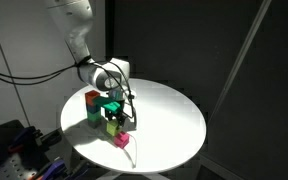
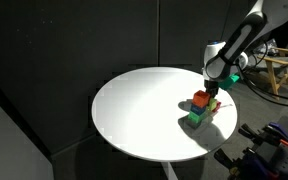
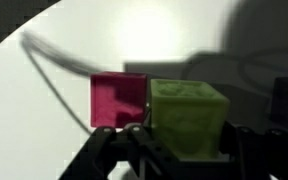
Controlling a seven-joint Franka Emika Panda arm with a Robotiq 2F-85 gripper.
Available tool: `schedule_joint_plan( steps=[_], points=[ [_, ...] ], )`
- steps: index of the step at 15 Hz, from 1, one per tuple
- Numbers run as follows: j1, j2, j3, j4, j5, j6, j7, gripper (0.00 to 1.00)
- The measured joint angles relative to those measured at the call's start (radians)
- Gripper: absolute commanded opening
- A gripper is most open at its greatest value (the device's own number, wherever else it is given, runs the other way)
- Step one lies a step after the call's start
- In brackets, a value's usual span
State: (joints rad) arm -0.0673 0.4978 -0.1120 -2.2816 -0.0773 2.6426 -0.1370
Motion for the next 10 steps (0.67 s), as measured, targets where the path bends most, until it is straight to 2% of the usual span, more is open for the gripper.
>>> schedule_joint_plan(
  steps=[6,8,10],
  points=[
    [0.000,0.005,0.000,0.007,0.000,0.000,0.002,0.25],
    [0.000,0.006,0.000,0.007,0.000,0.000,0.002,0.75],
    [-0.001,0.007,0.000,0.007,0.000,0.000,0.003,0.80]
  ],
)
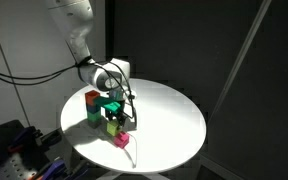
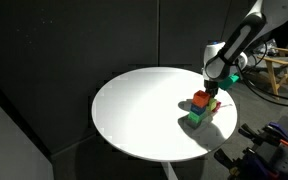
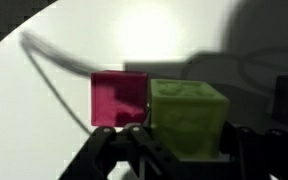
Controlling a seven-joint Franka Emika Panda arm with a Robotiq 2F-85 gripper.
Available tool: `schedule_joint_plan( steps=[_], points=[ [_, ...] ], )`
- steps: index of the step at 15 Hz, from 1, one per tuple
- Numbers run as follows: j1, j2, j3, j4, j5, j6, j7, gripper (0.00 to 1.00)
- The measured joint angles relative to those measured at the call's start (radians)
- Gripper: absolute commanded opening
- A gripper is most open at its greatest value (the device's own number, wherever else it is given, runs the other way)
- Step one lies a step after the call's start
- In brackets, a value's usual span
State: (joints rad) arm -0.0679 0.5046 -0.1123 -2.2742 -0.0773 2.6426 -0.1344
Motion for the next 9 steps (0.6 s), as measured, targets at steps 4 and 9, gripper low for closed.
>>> schedule_joint_plan(
  steps=[4,9],
  points=[
    [-0.002,0.000,0.000,0.000,0.000,0.000,0.002,1.00],
    [-0.002,0.000,0.000,0.001,0.000,0.000,0.004,1.00]
  ],
)
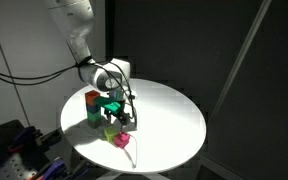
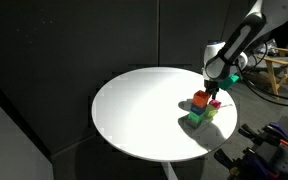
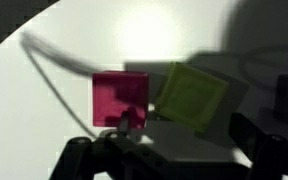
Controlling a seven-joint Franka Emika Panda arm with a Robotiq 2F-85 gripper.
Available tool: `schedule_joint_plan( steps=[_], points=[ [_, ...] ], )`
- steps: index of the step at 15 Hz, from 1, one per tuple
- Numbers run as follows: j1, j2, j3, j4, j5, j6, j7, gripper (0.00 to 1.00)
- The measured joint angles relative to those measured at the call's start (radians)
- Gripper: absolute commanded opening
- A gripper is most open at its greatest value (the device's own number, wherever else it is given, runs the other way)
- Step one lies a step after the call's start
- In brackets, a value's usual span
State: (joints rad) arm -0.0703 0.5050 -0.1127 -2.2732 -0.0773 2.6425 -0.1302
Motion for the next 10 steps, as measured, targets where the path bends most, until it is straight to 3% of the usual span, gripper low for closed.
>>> schedule_joint_plan(
  steps=[10],
  points=[
    [-0.002,0.000,-0.003,0.001,0.000,-0.006,0.009,1.00]
  ],
)
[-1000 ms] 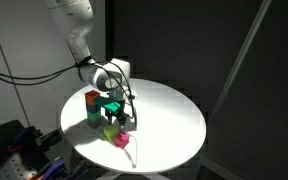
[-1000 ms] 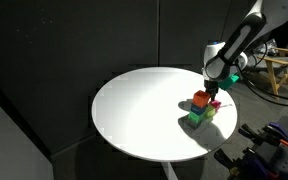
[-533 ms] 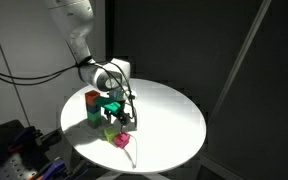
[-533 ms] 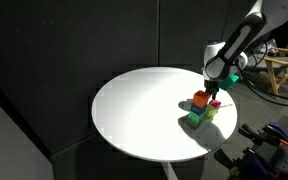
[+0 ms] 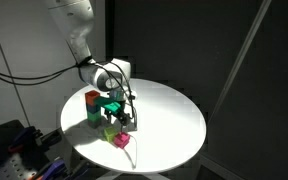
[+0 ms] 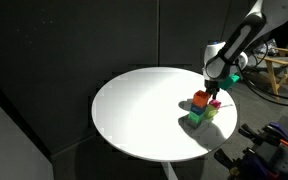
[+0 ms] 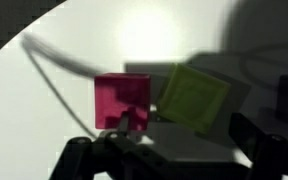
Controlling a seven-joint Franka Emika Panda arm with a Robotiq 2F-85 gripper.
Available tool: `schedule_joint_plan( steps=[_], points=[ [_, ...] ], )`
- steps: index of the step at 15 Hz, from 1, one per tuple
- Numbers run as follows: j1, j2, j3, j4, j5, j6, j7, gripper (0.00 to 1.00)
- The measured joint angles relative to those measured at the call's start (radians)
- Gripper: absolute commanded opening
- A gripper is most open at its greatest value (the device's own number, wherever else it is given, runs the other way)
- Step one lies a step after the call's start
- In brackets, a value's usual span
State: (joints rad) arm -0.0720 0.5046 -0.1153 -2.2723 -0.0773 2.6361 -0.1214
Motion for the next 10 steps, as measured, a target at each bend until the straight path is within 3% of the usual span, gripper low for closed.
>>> schedule_joint_plan(
  steps=[10],
  points=[
    [0.008,-0.034,-0.017,0.002,-0.014,-0.039,0.021,1.00]
  ],
)
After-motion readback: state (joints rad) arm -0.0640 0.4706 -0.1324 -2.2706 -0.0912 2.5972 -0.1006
